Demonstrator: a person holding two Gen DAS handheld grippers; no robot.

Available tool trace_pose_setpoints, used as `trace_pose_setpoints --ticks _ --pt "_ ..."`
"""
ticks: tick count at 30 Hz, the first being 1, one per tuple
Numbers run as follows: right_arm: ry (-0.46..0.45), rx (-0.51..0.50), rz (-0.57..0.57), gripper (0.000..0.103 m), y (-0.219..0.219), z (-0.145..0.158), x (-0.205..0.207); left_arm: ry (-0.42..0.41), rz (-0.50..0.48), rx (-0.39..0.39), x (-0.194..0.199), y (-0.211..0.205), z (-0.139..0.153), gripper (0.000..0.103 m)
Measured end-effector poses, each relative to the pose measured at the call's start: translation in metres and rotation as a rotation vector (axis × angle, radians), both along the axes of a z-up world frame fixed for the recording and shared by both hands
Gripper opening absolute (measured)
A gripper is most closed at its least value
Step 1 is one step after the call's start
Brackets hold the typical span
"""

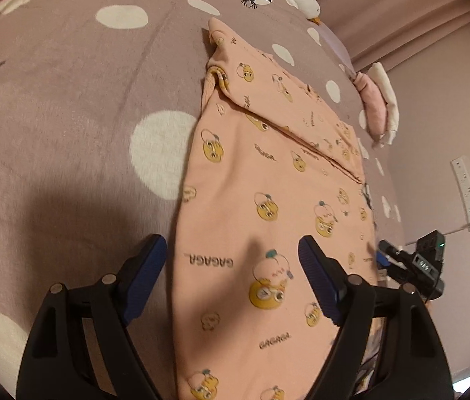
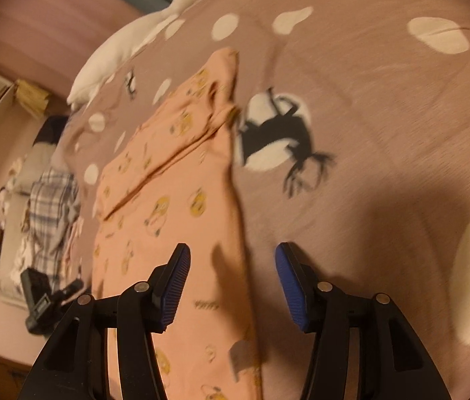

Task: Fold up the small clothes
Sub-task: 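Move both grippers to the hem of the shirt, then grasp the shirt hem with the left gripper while the right gripper grasps it too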

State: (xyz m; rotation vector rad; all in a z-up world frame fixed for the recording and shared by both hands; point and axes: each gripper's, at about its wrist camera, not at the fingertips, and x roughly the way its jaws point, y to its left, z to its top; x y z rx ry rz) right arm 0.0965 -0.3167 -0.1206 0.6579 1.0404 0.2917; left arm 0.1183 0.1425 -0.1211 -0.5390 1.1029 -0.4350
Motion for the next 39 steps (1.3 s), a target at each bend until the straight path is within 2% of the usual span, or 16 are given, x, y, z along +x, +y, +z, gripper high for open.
trace_pose_setpoints --ticks 8,13,19,24,29,34,39 --pt "0.033 0.097 0.105 0.054 0.012 -0.007 -0.032 0.010 -0.088 -0.071 -0.036 -0.001 -0.002 0.080" --pt "0.052 0.133 0.154 0.054 0.019 -0.009 -0.052 0.035 -0.124 -0.190 -0.060 0.003 -0.009 0.080" --pt "0.051 0.140 0.208 0.054 0.032 -0.009 -0.063 0.049 -0.123 -0.237 -0.062 0.005 -0.010 0.080" --pt "0.046 0.152 0.202 0.054 0.034 -0.012 -0.051 0.062 -0.107 -0.278 -0.051 0.003 -0.011 0.079" --pt "0.041 0.171 0.197 0.054 0.041 -0.014 -0.045 0.073 -0.143 -0.282 -0.050 -0.007 -0.010 0.066" --pt "0.042 0.175 0.224 0.054 0.044 -0.013 -0.057 0.073 -0.220 -0.201 -0.065 -0.020 -0.011 0.051" --pt "0.044 0.189 0.231 0.054 0.043 -0.013 -0.079 0.095 -0.172 -0.221 -0.070 -0.015 -0.020 0.034"
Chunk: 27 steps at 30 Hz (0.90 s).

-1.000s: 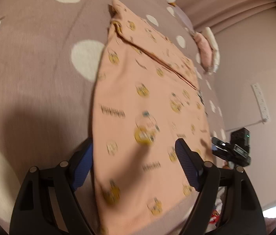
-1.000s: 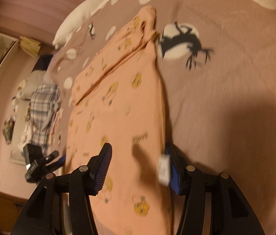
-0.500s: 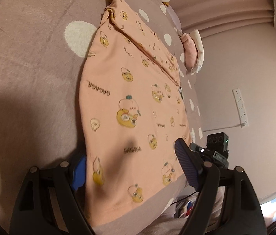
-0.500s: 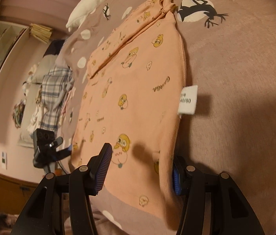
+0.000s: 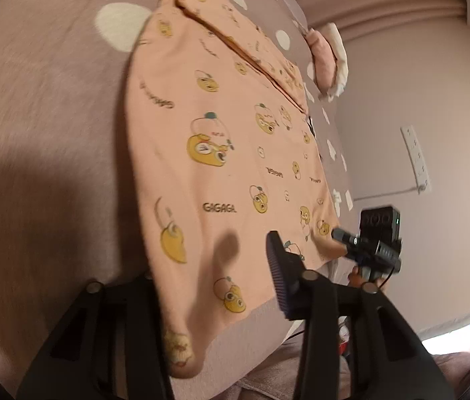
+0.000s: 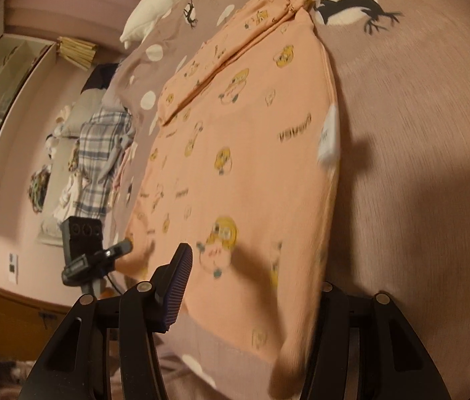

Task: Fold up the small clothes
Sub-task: 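Grasp the shirt hem with the left gripper while the right gripper grasps it too, then fold the hem up toward the collar with both grippers, then release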

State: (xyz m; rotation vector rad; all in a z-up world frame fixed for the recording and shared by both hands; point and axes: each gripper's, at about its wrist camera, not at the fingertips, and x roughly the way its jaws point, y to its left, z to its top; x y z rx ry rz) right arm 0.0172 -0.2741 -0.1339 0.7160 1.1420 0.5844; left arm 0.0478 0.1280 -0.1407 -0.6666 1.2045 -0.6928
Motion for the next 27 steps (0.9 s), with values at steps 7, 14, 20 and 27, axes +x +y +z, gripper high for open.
trace_pose_setpoints --ticks 7,14,20,27 --pt "-0.021 -0.027 -0.025 0.041 0.003 -0.002 -0.003 0.082 0.103 -0.066 0.010 0.019 -0.013 0.008" --pt "-0.103 -0.057 -0.029 0.008 0.007 0.010 -0.002 0.045 0.123 -0.192 0.010 0.023 0.002 0.002" --pt "-0.210 0.035 -0.073 0.007 -0.001 0.037 0.001 -0.023 0.116 -0.250 0.020 0.021 0.027 0.002" --pt "-0.290 0.071 -0.088 0.007 0.003 0.058 0.015 -0.088 0.106 -0.288 0.041 0.019 0.052 0.002"
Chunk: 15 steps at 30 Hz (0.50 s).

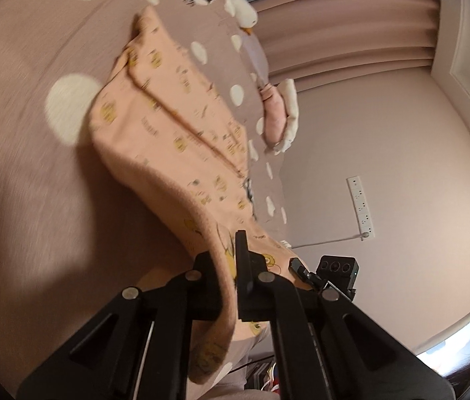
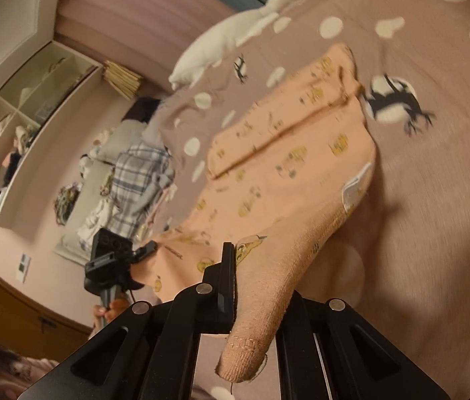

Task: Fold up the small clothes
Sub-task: 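Fold the hem up toward the collar with both grippers, then release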

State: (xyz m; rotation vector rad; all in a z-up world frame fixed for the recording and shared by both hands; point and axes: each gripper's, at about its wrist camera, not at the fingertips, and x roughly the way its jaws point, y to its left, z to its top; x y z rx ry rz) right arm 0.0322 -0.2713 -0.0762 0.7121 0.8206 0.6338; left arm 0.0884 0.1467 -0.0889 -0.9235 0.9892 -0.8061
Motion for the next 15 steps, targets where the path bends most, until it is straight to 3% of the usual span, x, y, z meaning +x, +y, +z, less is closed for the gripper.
trace_pose_setpoints --ticks 8,15 --pt "-0.096 0.001 -0.030 0.007 -0.011 0.033 0.028 -0.089 0.019 -0.019 0.042 -0.005 0.031 0.002" --pt "-0.140 -0.024 -0.080 0.007 -0.019 0.053 0.079 -0.134 0.052 -0.055 0.098 -0.010 0.045 0.002"
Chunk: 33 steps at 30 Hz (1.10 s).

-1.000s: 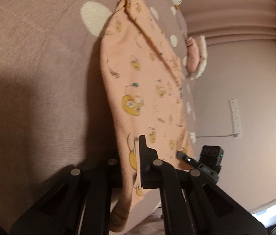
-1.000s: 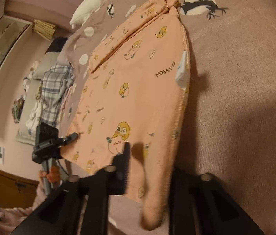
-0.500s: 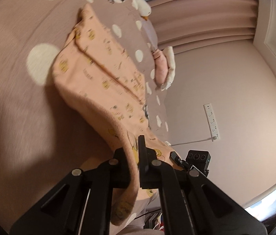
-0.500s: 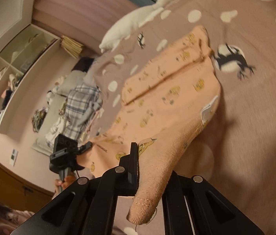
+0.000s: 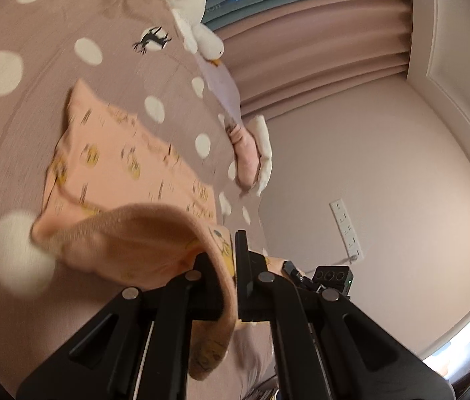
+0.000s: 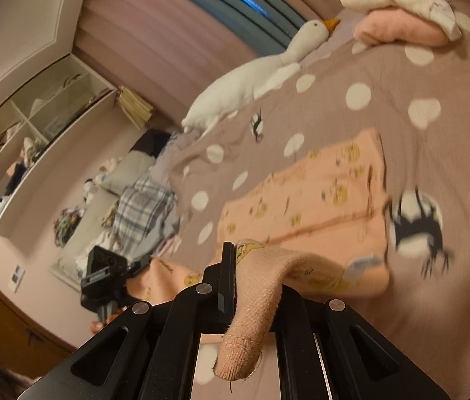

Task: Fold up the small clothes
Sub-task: 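Fold the hem up toward the collar with both grippers, then release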

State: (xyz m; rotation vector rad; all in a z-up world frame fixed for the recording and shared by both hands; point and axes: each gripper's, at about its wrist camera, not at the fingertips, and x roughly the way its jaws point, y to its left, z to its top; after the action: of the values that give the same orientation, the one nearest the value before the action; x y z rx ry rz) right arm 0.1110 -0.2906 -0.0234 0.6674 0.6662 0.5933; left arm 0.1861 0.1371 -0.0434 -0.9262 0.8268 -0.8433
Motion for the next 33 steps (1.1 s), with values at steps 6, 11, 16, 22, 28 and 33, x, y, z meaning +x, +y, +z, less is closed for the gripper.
trace_pose_setpoints --ticks 6,11,16,22,28,33 --pt "0.003 -0.024 -0.025 0.007 0.000 0.005 0.052 0.014 0.036 0.016 0.049 -0.002 -0.004 0.002" --pt "0.029 -0.045 -0.049 0.007 -0.002 -0.002 0.089 0.050 0.077 0.031 0.087 0.002 -0.015 0.002" --pt "0.078 -0.055 -0.088 0.007 -0.008 -0.015 0.119 0.104 0.120 0.062 0.119 0.006 -0.034 0.002" --pt "0.176 -0.119 -0.142 0.007 -0.011 -0.037 0.156 0.187 0.179 0.151 0.149 0.007 -0.061 0.002" --pt "0.323 -0.173 -0.207 0.007 -0.015 -0.071 0.179 0.255 0.226 0.274 0.167 0.013 -0.079 0.002" --pt "0.341 -0.172 -0.281 0.036 -0.034 -0.066 0.172 0.181 0.230 0.413 0.155 0.019 -0.054 0.008"
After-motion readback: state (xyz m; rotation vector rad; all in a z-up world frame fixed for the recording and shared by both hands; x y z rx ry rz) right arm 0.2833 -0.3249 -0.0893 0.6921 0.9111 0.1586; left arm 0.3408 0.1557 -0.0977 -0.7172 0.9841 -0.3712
